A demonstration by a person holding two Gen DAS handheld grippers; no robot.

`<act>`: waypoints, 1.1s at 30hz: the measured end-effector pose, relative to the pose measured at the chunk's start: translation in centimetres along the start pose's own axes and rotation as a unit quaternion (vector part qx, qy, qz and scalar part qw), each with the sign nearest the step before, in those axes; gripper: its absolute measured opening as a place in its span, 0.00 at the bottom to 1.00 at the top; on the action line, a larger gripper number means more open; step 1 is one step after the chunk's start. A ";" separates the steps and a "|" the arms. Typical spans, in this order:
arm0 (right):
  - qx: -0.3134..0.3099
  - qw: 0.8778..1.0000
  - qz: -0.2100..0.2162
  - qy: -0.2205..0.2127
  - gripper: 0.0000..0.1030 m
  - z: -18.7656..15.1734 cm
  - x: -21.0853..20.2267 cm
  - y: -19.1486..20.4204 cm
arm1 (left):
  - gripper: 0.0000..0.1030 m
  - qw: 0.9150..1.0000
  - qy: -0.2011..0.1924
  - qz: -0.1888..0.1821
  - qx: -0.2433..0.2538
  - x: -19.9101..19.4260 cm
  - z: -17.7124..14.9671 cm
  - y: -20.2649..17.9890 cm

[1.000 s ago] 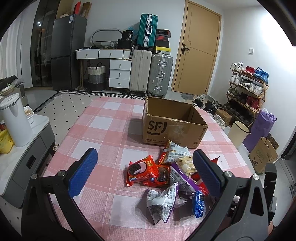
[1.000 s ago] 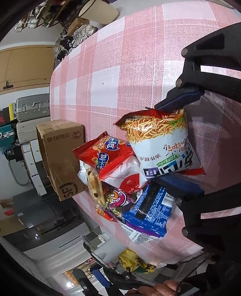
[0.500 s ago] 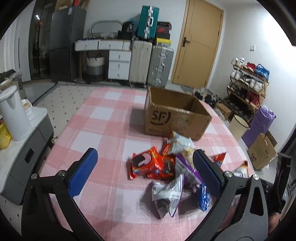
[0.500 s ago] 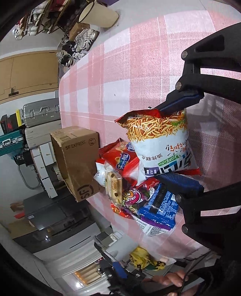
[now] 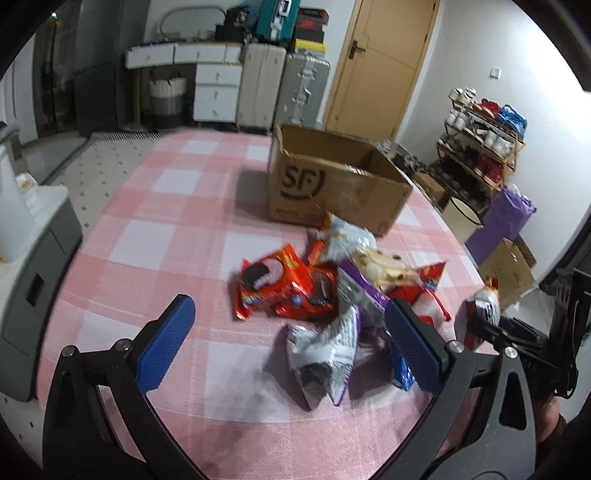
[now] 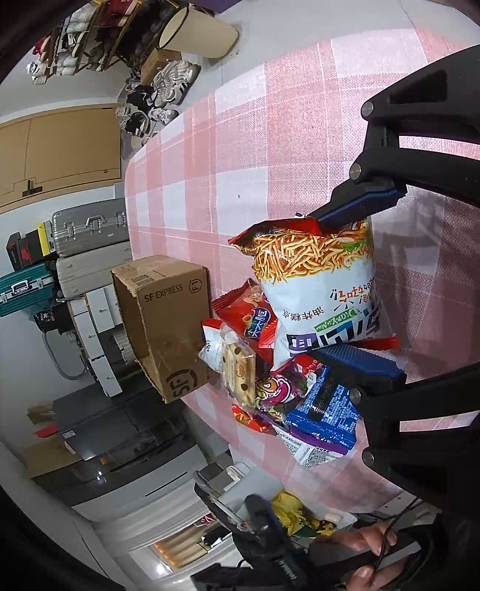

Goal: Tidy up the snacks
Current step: 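Grasp the silver-and-white bag with the left gripper while the right gripper holds the noodle bag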

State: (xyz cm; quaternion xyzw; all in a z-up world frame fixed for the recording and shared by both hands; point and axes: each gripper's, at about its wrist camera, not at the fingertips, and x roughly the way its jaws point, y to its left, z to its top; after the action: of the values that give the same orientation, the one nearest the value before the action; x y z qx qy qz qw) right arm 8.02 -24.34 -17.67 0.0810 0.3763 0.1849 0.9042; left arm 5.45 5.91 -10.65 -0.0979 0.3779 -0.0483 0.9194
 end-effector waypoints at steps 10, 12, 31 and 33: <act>0.000 1.000 -0.002 0.001 0.61 -0.1 0.0 0.2 | 0.99 0.997 0.058 -0.059 0.005 4.0 -1.7 -1.3; 0.000 1.000 -0.001 0.002 0.61 -0.1 0.1 0.2 | 0.99 0.996 0.070 -0.060 0.007 4.7 -2.2 -1.7; 0.008 1.000 -0.005 0.006 0.61 -0.4 0.7 -0.3 | 0.85 0.992 0.115 -0.056 0.006 8.7 -3.6 -1.1; 0.009 1.000 -0.004 0.006 0.61 -0.4 0.7 -0.3 | 0.85 0.992 0.113 -0.053 0.006 8.8 -3.8 -0.9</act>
State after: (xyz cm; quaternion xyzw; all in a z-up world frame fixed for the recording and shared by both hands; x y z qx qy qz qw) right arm 8.28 -24.35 -18.50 0.0866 0.3834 0.1780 0.9021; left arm 9.01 3.03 -19.06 -0.1065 0.4735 -0.1100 0.8674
